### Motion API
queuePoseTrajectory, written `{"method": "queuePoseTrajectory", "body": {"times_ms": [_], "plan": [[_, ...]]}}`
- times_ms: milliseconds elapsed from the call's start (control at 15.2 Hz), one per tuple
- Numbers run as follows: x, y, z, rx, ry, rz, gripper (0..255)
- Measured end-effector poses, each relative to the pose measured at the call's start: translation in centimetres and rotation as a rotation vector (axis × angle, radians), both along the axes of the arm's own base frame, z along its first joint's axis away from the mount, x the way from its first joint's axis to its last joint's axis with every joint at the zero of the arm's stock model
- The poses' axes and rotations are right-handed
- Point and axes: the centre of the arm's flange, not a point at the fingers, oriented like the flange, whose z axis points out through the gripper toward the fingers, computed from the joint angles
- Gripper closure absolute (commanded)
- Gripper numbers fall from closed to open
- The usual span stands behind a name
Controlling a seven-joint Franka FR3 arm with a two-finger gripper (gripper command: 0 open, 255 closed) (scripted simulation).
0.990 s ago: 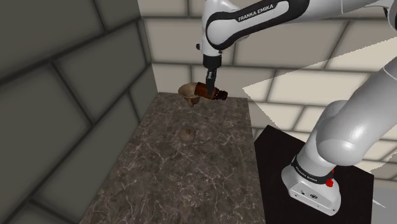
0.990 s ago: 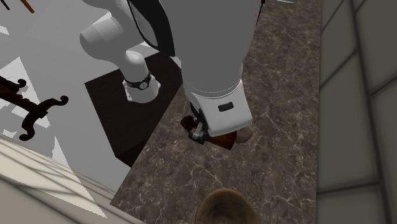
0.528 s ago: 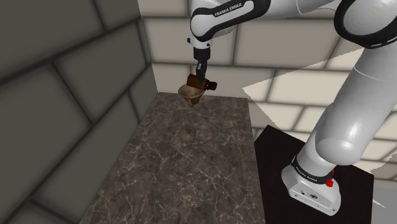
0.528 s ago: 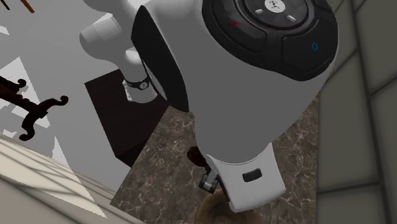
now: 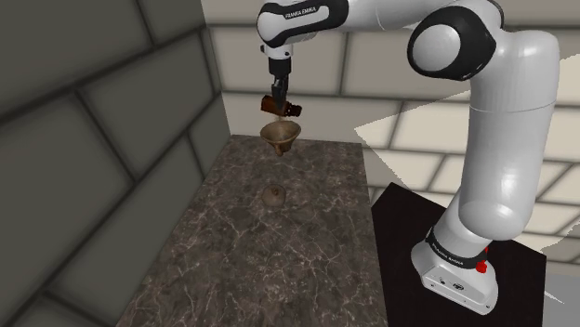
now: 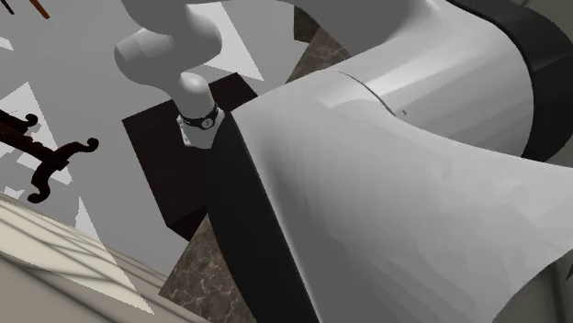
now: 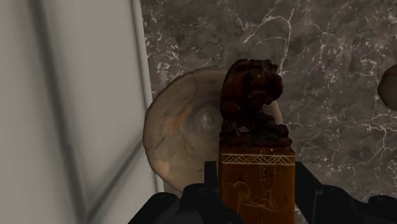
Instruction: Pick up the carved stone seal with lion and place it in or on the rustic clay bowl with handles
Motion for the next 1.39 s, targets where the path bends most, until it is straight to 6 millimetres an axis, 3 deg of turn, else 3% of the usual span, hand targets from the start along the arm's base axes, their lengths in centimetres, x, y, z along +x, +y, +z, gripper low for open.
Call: {"method": "queuePoseTrajectory", "body": {"times_ms": [198,1056,1386], "plan": [[1.4,-0.6,-1.1,0.0,0.0,0.0,255],[1.5,-0.7,-7.9,0.0,0.0,0.001,255],[1.5,-0.7,-8.6,0.0,0.0,0.001,255]]}}
